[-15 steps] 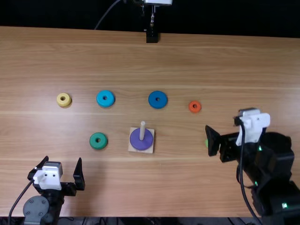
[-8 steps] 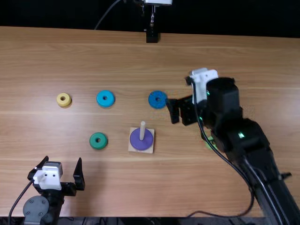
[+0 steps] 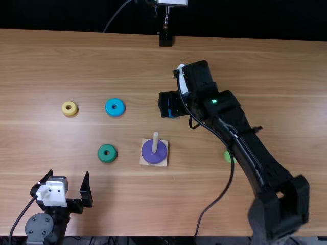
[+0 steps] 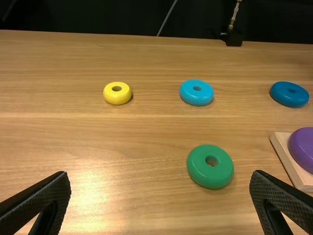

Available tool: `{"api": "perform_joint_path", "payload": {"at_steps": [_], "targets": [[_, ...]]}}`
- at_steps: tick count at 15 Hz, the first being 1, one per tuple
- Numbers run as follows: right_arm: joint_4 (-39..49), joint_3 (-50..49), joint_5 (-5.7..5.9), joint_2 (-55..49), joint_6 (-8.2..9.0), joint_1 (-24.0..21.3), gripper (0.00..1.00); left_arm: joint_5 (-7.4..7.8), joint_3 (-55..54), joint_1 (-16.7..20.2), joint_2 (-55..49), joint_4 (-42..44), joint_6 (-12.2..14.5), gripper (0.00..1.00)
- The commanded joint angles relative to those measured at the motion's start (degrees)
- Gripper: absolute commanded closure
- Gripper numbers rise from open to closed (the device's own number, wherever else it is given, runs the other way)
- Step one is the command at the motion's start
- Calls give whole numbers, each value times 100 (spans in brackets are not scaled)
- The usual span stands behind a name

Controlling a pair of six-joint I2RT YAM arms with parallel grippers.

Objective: Build the Hanoi tower: stack the rings onto the peg from bottom to top in this color order: purple, dark blue, light blue, dark green, light green, yellow, orange.

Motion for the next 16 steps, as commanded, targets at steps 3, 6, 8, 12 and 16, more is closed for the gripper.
{"api": "perform_joint_path", "payload": {"at_steps": [3, 6, 8, 12, 16], "targets": [[7, 363, -17, 816, 92, 40, 0, 18, -600, -40, -69, -439, 34, 0], [-4, 583, -17, 1159, 92, 40, 0, 18, -600, -40, -69, -439, 34, 0], [-4, 609, -6, 1291, 92, 31, 0, 18, -600, -40, -69, -439, 34, 0], [17, 724, 15, 1616, 28, 5, 0, 18, -600, -40, -69, -439, 34, 0], [7, 706, 15, 1721, 18, 5, 0, 18, -600, -40, -69, -439, 34, 0]]}}
